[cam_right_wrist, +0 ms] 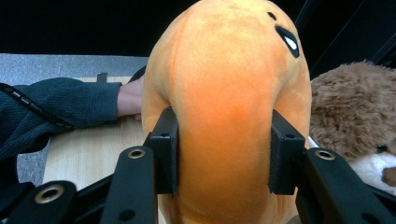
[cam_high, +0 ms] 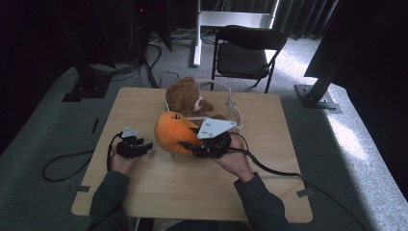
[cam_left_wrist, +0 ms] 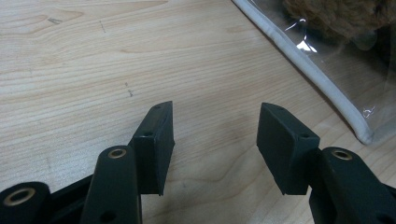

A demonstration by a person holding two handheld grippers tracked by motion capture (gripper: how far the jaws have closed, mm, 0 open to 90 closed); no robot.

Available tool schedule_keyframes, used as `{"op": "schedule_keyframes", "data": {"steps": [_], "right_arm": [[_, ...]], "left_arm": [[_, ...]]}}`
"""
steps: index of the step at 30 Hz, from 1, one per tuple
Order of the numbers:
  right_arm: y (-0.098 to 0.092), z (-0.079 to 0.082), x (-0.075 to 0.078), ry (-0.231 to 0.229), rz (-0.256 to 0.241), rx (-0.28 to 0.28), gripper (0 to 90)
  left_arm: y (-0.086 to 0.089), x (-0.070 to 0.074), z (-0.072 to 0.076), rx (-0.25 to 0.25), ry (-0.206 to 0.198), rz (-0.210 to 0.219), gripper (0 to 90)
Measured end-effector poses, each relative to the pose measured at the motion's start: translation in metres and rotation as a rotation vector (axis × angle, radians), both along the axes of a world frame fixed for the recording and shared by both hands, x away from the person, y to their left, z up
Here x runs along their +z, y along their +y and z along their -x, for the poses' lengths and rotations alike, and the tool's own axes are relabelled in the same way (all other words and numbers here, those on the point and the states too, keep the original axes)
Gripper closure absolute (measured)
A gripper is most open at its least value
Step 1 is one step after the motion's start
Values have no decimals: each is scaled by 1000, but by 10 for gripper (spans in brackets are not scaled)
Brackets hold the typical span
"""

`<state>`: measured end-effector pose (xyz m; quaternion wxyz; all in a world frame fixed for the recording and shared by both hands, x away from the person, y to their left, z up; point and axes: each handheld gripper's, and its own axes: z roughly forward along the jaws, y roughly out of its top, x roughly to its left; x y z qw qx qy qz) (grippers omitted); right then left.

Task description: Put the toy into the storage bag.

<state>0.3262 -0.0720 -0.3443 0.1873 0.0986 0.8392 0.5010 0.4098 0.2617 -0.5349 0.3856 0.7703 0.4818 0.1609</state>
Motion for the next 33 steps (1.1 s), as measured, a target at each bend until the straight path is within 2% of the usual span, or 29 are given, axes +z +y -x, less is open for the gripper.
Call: {"op": "schedule_keyframes", "data": {"steps": [33], "right_arm": [[-23, -6, 19, -44, -46, -73, 548]], "left_arm": [[-4, -2, 0, -12, 5, -10, 465]]}}
